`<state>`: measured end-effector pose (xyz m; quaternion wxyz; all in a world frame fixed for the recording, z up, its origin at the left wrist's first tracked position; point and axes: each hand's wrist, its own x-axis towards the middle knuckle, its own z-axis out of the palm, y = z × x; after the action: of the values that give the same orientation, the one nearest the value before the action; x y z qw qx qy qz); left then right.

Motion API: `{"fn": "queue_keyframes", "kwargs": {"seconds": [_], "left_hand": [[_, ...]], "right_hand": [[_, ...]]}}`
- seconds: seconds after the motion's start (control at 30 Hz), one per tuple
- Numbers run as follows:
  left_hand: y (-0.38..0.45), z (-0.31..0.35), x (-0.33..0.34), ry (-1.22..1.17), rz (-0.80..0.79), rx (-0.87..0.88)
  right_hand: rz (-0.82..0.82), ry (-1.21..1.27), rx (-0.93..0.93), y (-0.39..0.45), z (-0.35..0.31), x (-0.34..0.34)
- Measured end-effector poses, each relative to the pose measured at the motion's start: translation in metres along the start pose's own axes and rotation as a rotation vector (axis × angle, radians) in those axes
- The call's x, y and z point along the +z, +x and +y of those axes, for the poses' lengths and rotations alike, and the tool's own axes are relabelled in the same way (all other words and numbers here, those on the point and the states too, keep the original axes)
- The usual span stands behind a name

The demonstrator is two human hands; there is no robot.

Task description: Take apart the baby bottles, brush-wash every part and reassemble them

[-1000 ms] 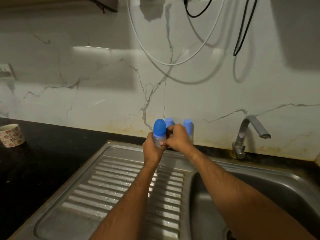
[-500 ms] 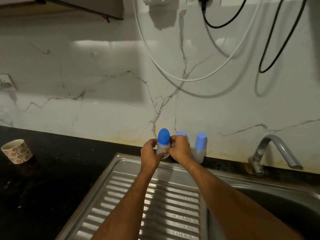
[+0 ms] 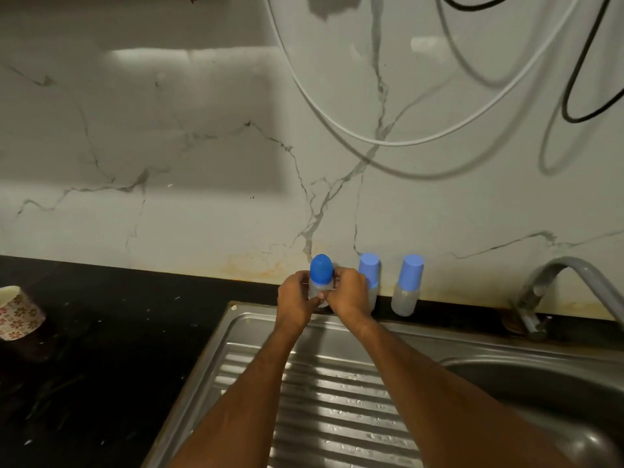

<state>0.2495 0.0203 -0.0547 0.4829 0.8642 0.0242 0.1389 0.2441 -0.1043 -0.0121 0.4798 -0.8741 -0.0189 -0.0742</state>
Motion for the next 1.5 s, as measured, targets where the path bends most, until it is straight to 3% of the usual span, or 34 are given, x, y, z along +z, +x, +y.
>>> {"fn": "queue_keyframes", "kwargs": {"seconds": [0.43, 1.07, 1.33, 1.5], "left_hand": [[0.026, -0.028, 0.022, 0.03, -0.088, -0.024], [0.035, -0.033, 0.021, 0.053, -0.127, -0.084], [0.019, -0.017, 0.003, 0.217, 0.006, -0.062], [0.009, -0.008, -0.008, 0.403, 0.186, 0.141]], "right_hand": [[0.059, -0.054, 0.092, 0.021, 0.026, 0.029], [0.106, -0.126, 0.088, 0.024, 0.035, 0.041], [0.158, -0.201, 0.017, 0.007, 0.024, 0.035], [0.192, -0.326, -0.13, 0.0, 0.014, 0.025]]}}
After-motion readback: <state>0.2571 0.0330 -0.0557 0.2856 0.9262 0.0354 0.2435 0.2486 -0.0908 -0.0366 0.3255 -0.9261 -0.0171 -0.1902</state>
